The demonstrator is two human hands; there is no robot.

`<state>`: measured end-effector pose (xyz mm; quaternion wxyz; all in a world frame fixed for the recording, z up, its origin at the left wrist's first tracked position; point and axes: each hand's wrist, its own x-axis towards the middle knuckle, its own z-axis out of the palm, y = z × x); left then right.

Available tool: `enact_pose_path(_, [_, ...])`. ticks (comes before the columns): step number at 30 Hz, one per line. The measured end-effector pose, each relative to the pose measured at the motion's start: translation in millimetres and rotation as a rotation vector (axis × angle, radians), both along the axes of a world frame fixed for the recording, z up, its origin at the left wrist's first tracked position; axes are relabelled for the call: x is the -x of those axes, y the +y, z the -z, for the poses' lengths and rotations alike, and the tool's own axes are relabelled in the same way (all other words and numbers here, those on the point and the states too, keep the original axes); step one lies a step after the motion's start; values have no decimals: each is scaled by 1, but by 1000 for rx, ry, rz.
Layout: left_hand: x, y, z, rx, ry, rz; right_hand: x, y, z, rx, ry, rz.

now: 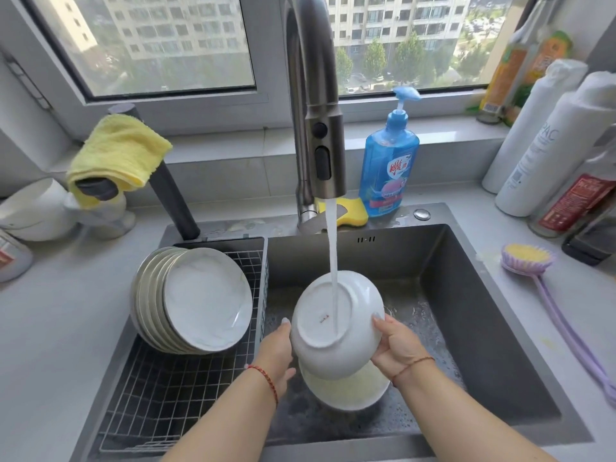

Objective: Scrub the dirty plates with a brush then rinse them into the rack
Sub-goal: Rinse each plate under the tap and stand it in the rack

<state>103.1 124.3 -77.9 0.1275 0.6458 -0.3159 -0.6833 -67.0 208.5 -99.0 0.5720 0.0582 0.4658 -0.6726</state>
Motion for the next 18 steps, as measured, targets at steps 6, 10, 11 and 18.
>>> enact_pose_path(6, [0, 6, -6, -45, 109, -76, 28, 25, 17, 107, -156, 95])
enact_pose_path(10, [3, 12, -9, -75, 117, -34, 53, 43, 20, 162, -91, 59])
enact_pose_path(11, [4, 14, -11, -76, 105, -19, 58, 47, 17, 175, -59, 28])
enact_pose_path(18, [5, 17, -13, -88, 76, 38, 73, 43, -19, 117, 363, -454])
